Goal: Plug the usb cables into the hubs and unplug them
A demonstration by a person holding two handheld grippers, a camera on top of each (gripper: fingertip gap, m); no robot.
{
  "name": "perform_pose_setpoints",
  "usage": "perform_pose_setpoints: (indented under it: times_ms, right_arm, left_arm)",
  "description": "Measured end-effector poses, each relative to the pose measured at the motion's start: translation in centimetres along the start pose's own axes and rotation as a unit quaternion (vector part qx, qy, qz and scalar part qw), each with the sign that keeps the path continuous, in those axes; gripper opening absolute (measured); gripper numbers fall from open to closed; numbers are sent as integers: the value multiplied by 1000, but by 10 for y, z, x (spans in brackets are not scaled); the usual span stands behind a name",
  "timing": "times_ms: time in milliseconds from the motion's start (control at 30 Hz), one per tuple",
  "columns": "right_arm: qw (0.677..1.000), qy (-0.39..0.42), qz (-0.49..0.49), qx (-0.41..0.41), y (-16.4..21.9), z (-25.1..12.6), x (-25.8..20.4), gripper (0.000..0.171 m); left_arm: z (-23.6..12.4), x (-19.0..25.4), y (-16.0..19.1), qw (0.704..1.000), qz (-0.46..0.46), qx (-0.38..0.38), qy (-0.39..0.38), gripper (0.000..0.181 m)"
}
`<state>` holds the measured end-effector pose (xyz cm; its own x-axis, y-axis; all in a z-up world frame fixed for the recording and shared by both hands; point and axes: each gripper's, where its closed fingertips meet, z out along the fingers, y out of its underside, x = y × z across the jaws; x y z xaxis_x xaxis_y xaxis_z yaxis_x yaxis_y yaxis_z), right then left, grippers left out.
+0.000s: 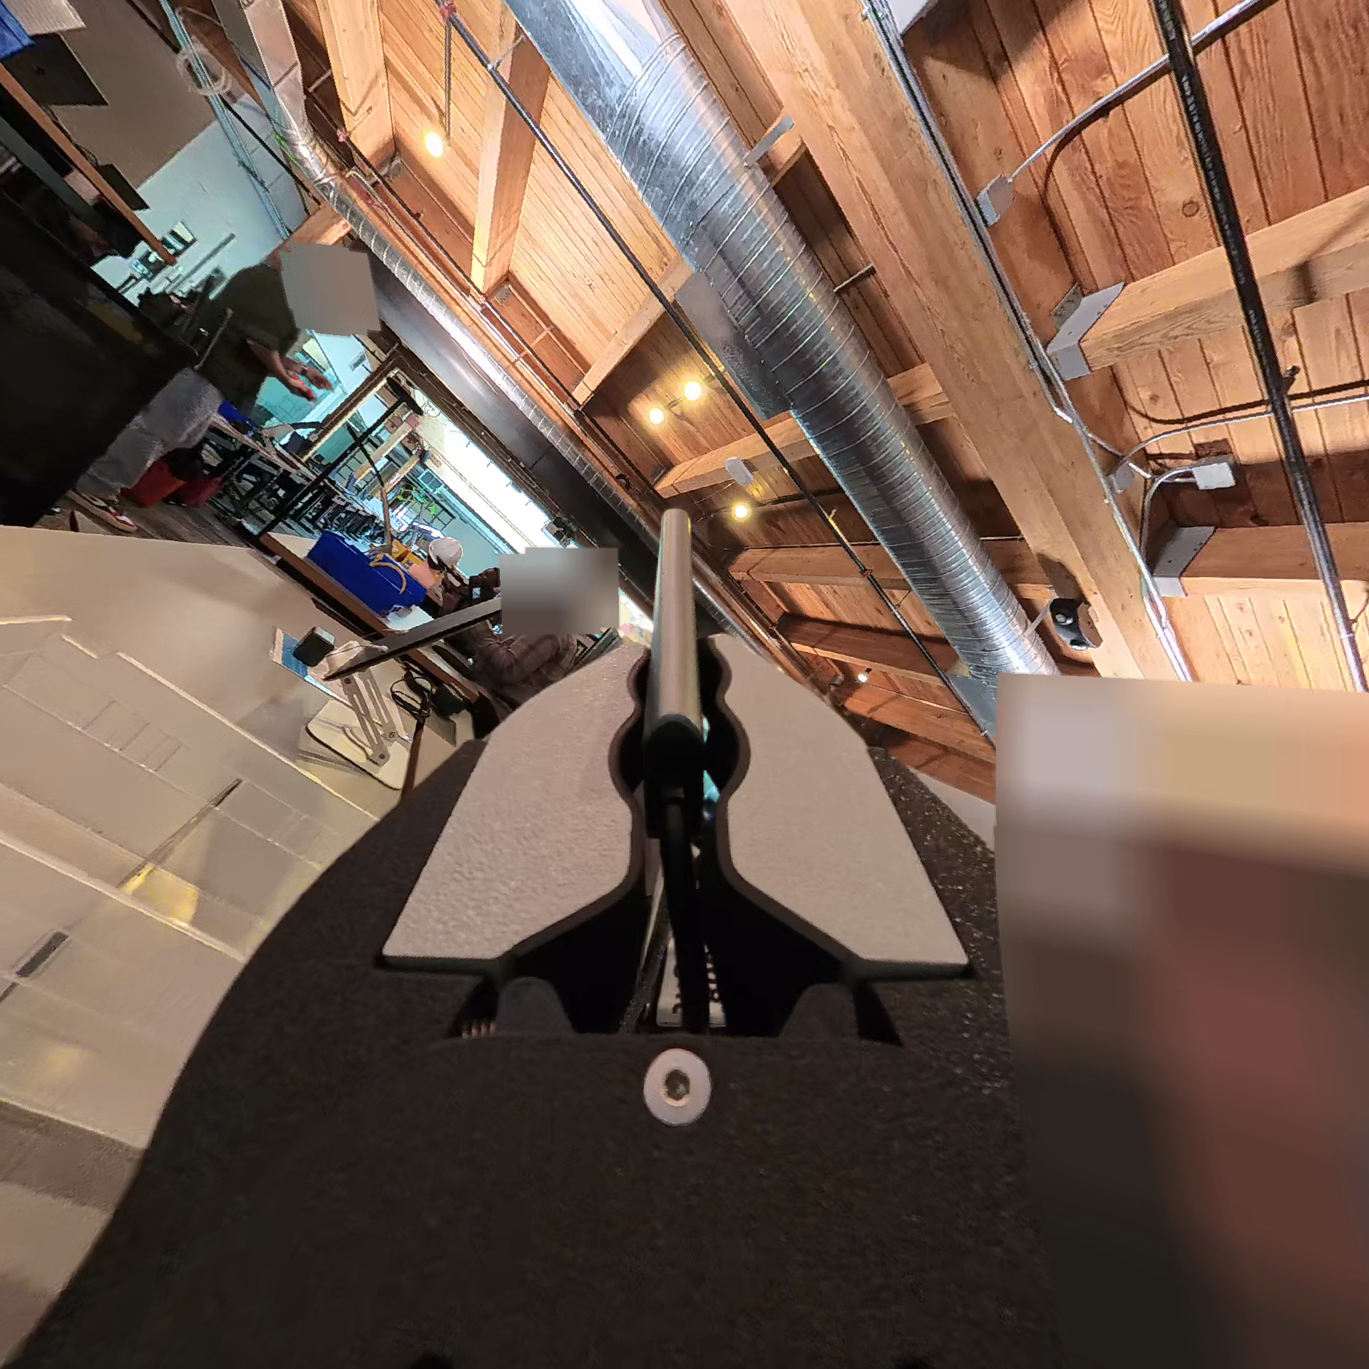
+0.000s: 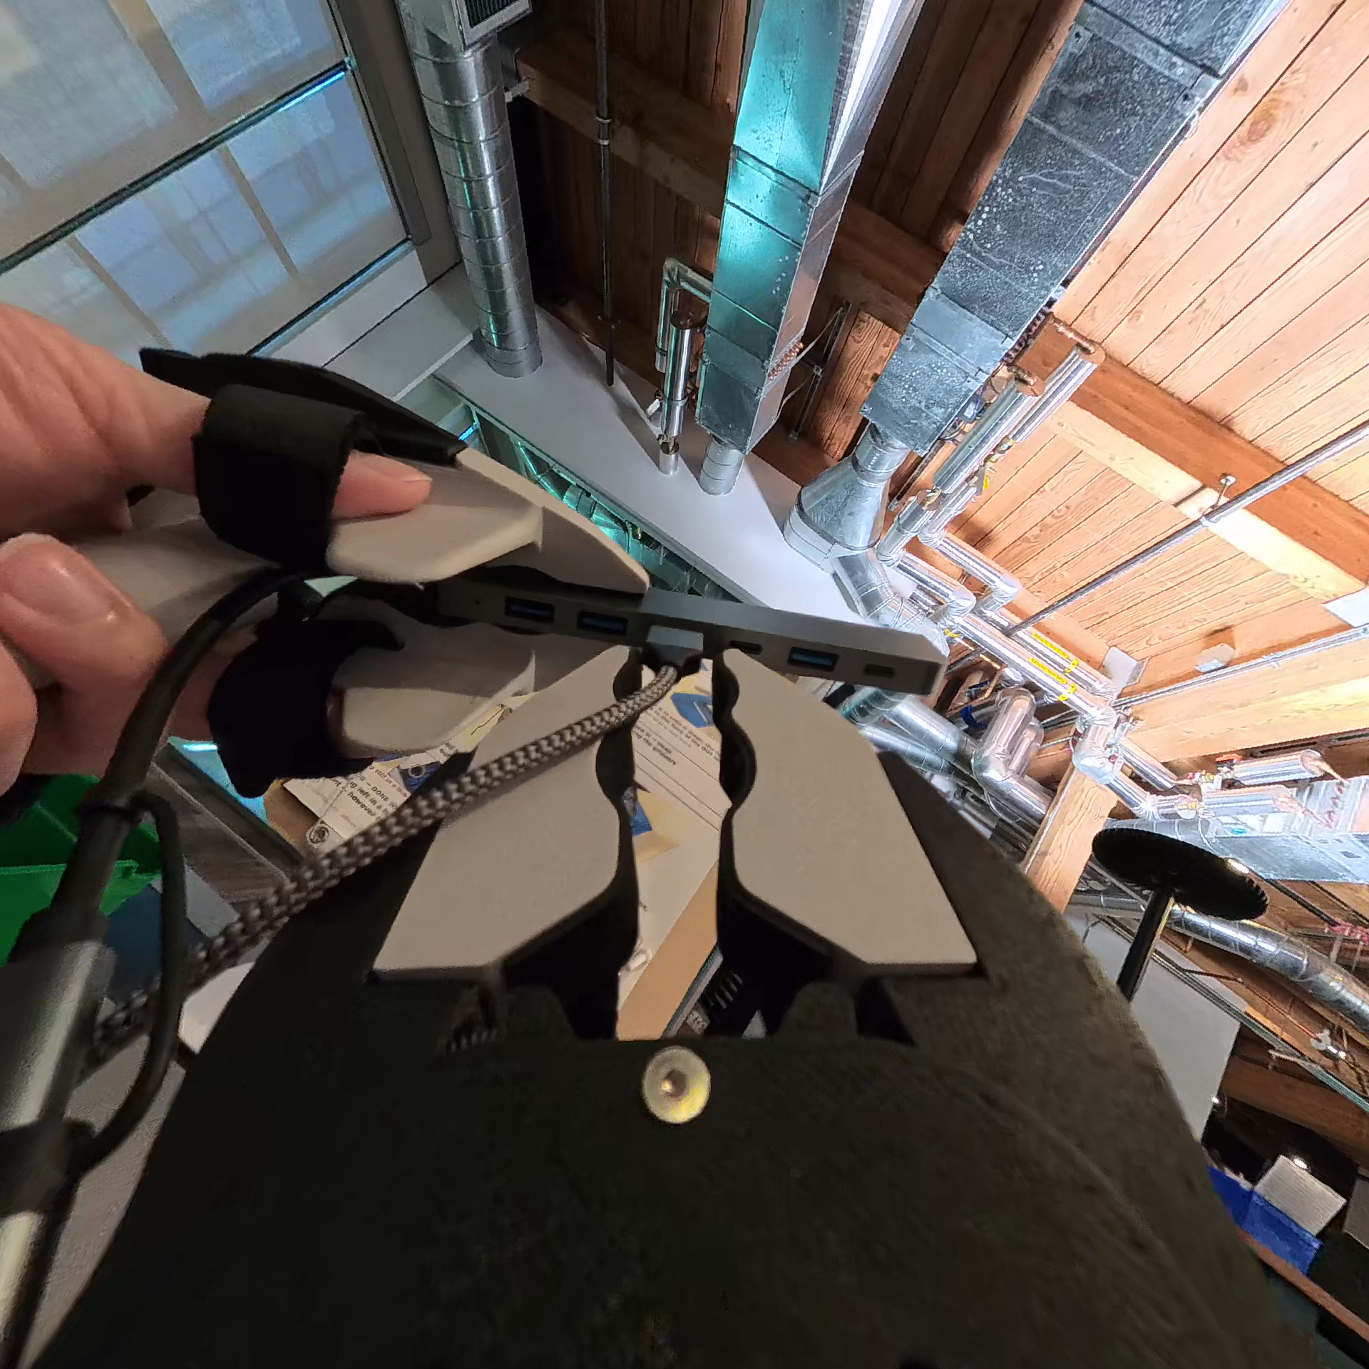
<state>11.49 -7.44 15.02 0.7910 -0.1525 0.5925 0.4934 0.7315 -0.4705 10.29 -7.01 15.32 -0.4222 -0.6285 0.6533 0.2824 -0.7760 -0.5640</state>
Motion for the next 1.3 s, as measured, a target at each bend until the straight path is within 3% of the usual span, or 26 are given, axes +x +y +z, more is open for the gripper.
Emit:
perform_pose_setpoints:
  times_ms: [100, 267, 400, 467, 600, 700, 767, 933, 1033, 1133, 1300]
  right_arm:
    - [999, -18, -41, 5, 0, 2, -5, 31]
    - [996, -47, -77, 22, 6, 2, 9, 35]
    - [986, -122, -109, 36, 1, -2, 24, 65]
    - [972, -194, -135, 7, 7, -7, 15, 62]
    - [951, -259, -155, -64, 27, -12, 4, 63]
    - [926, -341, -91, -131, 47, -25, -6, 57]
    - [911, -382, -58, -145, 50, -36, -8, 34]
    - [883, -438, 6, -169, 47, -50, -8, 33]
    - [870, -457, 40, -180, 46, -56, -4, 32]
    - [857, -470, 88, -192, 48, -61, 0, 32]
    - [824, -504, 146, -213, 57, -70, -7, 33]
  left_arm:
    - [-3, 1, -7, 1000, -8, 17, 7, 11]
    - [-11, 6, -16, 1000, 9, -3, 0, 10]
    - [-13, -1, -10, 996, 52, -54, -47, 10]
    - [-13, -12, -3, 990, 74, -85, -83, 10]
    - [-10, -28, 20, 975, 95, -166, -117, 11]
    - [-7, -28, 33, 968, 97, -201, -114, 11]
    - [-8, -33, 42, 954, 124, -239, -129, 10]
    - [-6, -29, 54, 927, 207, -292, -109, 17]
    - [-6, -23, 58, 895, 304, -313, -89, 40]
    - [-9, -24, 55, 834, 437, -317, -110, 65]
    - [-16, -35, 53, 693, 629, -314, -160, 54]
